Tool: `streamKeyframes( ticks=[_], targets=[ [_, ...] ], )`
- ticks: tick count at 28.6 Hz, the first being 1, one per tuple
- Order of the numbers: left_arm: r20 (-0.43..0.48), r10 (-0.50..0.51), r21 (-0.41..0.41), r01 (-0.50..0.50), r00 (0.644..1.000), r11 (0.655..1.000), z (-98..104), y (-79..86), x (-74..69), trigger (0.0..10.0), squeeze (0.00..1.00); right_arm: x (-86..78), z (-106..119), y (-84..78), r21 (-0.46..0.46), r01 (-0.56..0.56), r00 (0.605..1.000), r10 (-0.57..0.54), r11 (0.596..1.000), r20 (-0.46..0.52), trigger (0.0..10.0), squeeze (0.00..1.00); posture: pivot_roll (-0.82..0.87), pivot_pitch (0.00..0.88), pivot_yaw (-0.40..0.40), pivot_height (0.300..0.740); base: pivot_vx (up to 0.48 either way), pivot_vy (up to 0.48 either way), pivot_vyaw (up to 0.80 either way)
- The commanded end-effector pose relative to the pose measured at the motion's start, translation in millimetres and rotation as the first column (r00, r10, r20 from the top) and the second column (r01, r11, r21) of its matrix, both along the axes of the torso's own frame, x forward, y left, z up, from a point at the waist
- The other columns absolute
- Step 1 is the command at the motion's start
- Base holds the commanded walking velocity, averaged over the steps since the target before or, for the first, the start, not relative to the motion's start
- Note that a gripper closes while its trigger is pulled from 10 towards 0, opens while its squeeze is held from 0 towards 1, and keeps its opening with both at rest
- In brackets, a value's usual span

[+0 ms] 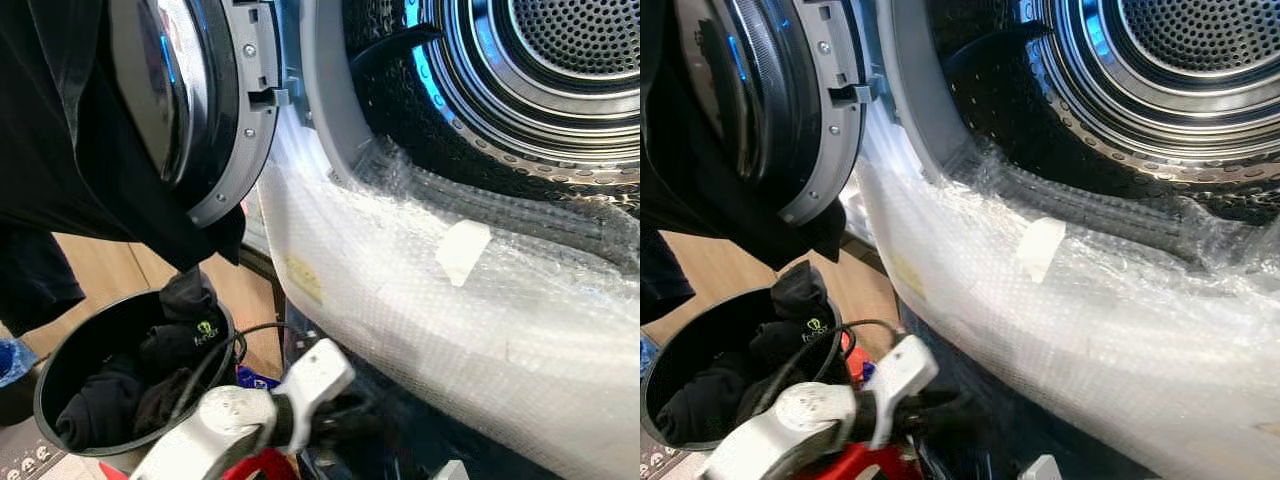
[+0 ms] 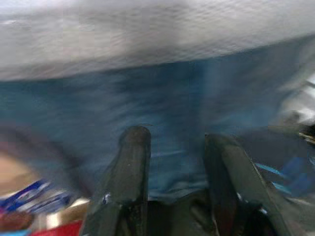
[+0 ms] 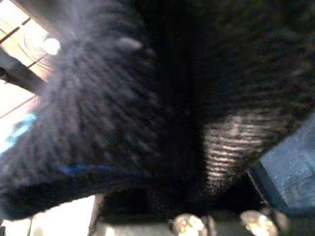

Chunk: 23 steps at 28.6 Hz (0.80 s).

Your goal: Clothes washing

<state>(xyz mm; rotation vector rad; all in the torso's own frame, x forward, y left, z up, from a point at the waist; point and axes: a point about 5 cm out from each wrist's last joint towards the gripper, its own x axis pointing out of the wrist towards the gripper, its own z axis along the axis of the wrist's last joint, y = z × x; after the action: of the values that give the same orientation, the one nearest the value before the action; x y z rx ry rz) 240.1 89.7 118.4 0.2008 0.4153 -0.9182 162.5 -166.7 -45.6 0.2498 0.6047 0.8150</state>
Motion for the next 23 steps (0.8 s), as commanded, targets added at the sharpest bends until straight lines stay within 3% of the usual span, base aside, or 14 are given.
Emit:
streamKeyframes(
  ticks=[1, 4, 7, 8, 9, 13, 14, 15, 16, 17, 18, 19, 21, 23],
  targets=[
    [0.05, 0.088, 0.023, -0.089, 0.995, 0.996, 6.9, 9.7, 5.2, 10.0, 1.0, 2.0, 2.0, 1.3, -0.002, 0.0, 1.0, 0.0, 1.0, 0.011, 0.0, 0.0, 0.16, 0.0, 0.02, 0.74, 0.0, 0.0, 0.0],
    [0.148, 0.305, 0.021, -0.311, 0.941, 0.95, 12.7, 32.0, 19.1, 10.0, 1.0, 2.1, 1.9, 2.1, 0.0, 0.0, 1.0, 0.0, 1.0, 0.011, 0.0, 0.0, 0.18, 0.008, 0.019, 0.74, 0.0, 0.0, 0.0],
    [0.269, 0.568, -0.071, -0.572, 0.778, 0.817, 26.3, 62.8, 34.8, 10.0, 1.0, 2.8, 1.7, 3.8, 0.001, -0.001, 1.0, 0.001, 1.0, 0.01, 0.0, 0.0, 0.19, 0.014, 0.017, 0.74, 0.0, 0.0, 0.0],
    [0.269, 0.568, -0.071, -0.572, 0.778, 0.817, 26.3, 62.8, 34.8, 10.0, 1.0, 2.8, 1.7, 3.8, 0.001, -0.001, 1.0, 0.001, 1.0, 0.01, 0.0, 0.0, 0.19, 0.014, 0.017, 0.74, 0.0, 0.0, 0.0],
    [0.343, 0.63, -0.119, -0.633, 0.696, 0.765, 36.0, 75.0, 37.4, 10.0, 1.0, 3.1, 1.5, 4.7, 0.0, -0.003, 1.0, 0.003, 1.0, 0.008, 0.0, 0.0, 0.19, 0.018, 0.017, 0.74, 0.0, 0.0, 0.0],
    [0.446, 0.743, -0.141, -0.781, 0.498, 0.608, 41.6, 108.3, 32.5, 10.0, 1.0, 4.6, 1.7, 5.7, -0.001, -0.005, 1.0, 0.005, 1.0, 0.01, 0.0, 0.0, 0.19, 0.02, 0.021, 0.74, 0.0, 0.0, 0.0],
    [0.446, 0.743, -0.141, -0.781, 0.498, 0.608, 41.6, 108.3, 32.5, 10.0, 1.0, 4.6, 1.7, 5.7, -0.001, -0.005, 1.0, 0.005, 1.0, 0.01, 0.0, 0.0, 0.19, 0.02, 0.021, 0.74, 0.0, 0.0, 0.0],
    [0.442, 0.79, -0.135, -0.839, 0.425, 0.527, 35.5, 125.1, 26.5, 10.0, 1.0, 6.3, 2.8, 5.3, -0.003, 0.005, 1.0, -0.005, 1.0, 0.019, 0.0, 0.0, 0.18, 0.023, 0.024, 0.74, 0.0, 0.0, 0.0],
    [0.446, 0.802, -0.134, -0.856, 0.398, 0.5, 33.2, 130.3, 24.4, 10.0, 1.0, 7.1, 3.4, 5.0, -0.004, 0.011, 1.0, -0.01, 1.0, 0.023, 0.0, 0.0, 0.19, 0.025, 0.023, 0.74, 0.0, 0.0, 0.0],
    [0.393, 0.838, -0.136, -0.877, 0.379, 0.461, 23.9, 137.2, 22.8, 10.0, 0.6, 7.6, 4.0, 4.6, -0.006, 0.016, 0.999, -0.015, 1.0, 0.028, 0.0, 0.0, 0.19, 0.027, 0.022, 0.74, 0.0, 0.0, 0.0],
    [0.353, 0.861, -0.138, -0.89, 0.366, 0.435, 17.3, 141.4, 21.9, 10.0, 0.6, 8.0, 4.4, 4.3, -0.007, 0.018, 0.999, -0.018, 1.0, 0.03, 0.0, 0.0, 0.2, 0.027, 0.021, 0.74, 0.0, 0.0, 0.0],
    [0.302, 0.896, -0.153, -0.911, 0.326, 0.383, 9.1, 148.3, 21.1, 10.0, 0.0, 8.0, 4.5, 4.1, -0.011, 0.02, 0.999, -0.019, 1.0, 0.033, 0.0, 0.0, 0.2, 0.027, 0.021, 0.74, 0.0, 0.0, 0.0],
    [0.246, 0.936, -0.158, -0.942, 0.252, 0.295, -5.6, 160.8, 18.7, 10.0, 0.0, 8.0, 5.5, 4.2, -0.014, 0.015, 0.999, -0.014, 1.0, 0.042, 0.0, 0.0, 0.19, 0.028, 0.022, 0.74, 0.0, 0.0, 0.0],
    [0.28, 0.932, -0.113, -0.957, 0.229, 0.268, -15.1, 172.4, 15.8, 10.0, 0.0, 10.0, 10.9, 4.8, -0.008, -0.001, 0.997, 0.002, 1.0, 0.072, 0.0, 0.0, 0.18, 0.025, 0.021, 0.74, 0.0, 0.0, 0.0]
  ],
)
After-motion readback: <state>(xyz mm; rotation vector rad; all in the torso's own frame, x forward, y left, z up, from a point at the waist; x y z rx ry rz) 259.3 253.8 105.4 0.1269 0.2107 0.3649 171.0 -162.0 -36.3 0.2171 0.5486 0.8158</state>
